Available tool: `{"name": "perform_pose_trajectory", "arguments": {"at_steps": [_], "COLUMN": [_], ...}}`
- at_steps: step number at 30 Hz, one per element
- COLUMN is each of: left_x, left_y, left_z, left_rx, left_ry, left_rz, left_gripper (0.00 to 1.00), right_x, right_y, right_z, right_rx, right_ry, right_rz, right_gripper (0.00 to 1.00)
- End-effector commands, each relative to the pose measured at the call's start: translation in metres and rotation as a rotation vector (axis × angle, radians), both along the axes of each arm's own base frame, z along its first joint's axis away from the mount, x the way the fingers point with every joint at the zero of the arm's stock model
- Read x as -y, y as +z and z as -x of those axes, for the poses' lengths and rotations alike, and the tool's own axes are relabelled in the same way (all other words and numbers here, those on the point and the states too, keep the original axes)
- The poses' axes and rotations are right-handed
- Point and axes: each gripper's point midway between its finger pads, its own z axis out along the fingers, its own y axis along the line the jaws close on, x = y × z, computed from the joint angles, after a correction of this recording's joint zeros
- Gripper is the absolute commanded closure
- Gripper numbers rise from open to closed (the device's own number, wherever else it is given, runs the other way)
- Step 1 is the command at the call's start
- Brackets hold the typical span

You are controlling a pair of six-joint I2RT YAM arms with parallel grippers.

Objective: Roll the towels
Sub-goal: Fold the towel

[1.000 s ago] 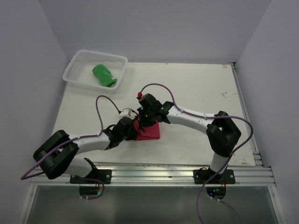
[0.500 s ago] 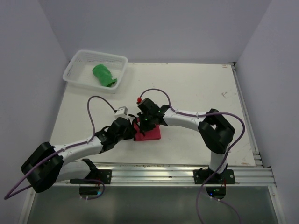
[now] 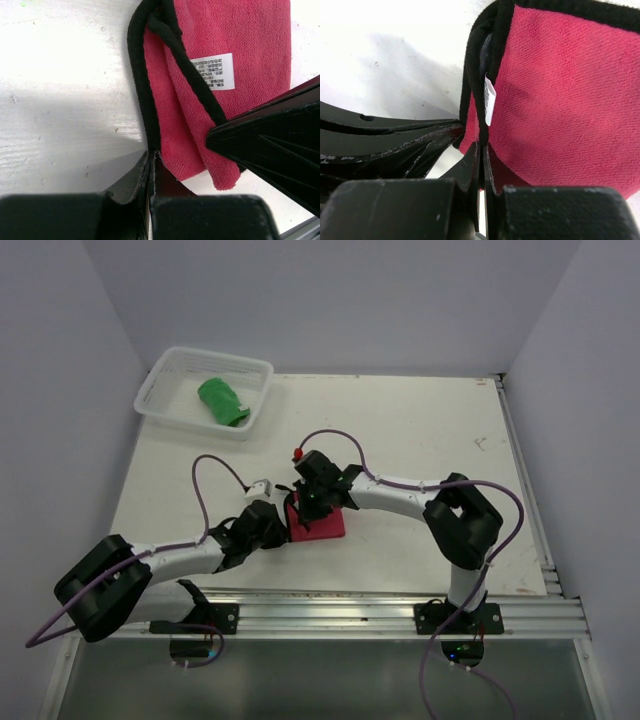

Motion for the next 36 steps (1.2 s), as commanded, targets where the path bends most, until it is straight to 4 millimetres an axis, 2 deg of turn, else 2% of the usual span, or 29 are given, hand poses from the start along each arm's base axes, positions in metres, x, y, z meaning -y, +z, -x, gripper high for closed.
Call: {"name": "perform_pose_trajectory", "arguments": {"at_steps": [1, 8, 11, 17, 22, 29, 34, 36], "left_x": [-0.008, -0.007, -0.008, -0.010, -0.012, -0.015, -0.017, -0.018], "left_y": [-0.018, -0.016, -0.017, -0.016, -0.014, -0.011, -0.009, -0.007], "left_z": [0.012, 0.010, 0.011, 0.012, 0.012, 0.013, 0.012, 0.011], "left_rx": [-0.048, -0.044, -0.047, -0.047, -0.040, -0.035, -0.031, -0.027], "left_ry": [-0.002, -0.004, -0.004, -0.001, 0.003, 0.011, 0.018, 0.020], "left_rz": [-0.032, -0.034, -0.037, -0.039, -0.044, -0.047, -0.057, -0.062], "left_gripper": [1.00, 1.00, 1.00, 1.00, 1.00, 1.00, 1.00, 1.00], "right_x": [-0.016, -0.021, -0.021, -0.022, -0.028, -0.026, -0.014, -0.006], "right_y": [0.006, -0.004, -0.009, -0.013, 0.012, 0.049, 0.071, 0.071], "right_z": [-0.003, 0.002, 0.002, 0.003, 0.001, 0.005, 0.006, 0.005], "right_rx": [0.001, -0.018, -0.023, -0.032, -0.011, 0.007, 0.057, 0.071], "right_ry": [0.004, 0.013, 0.016, 0.019, 0.014, 0.017, 0.001, -0.005], "right_rz": [-0.052, -0.056, -0.048, -0.048, -0.091, -0.138, -0.145, -0.127], "right_gripper": [1.00, 1.00, 0.97, 0.74, 0.66, 0.61, 0.60, 0.66]}}
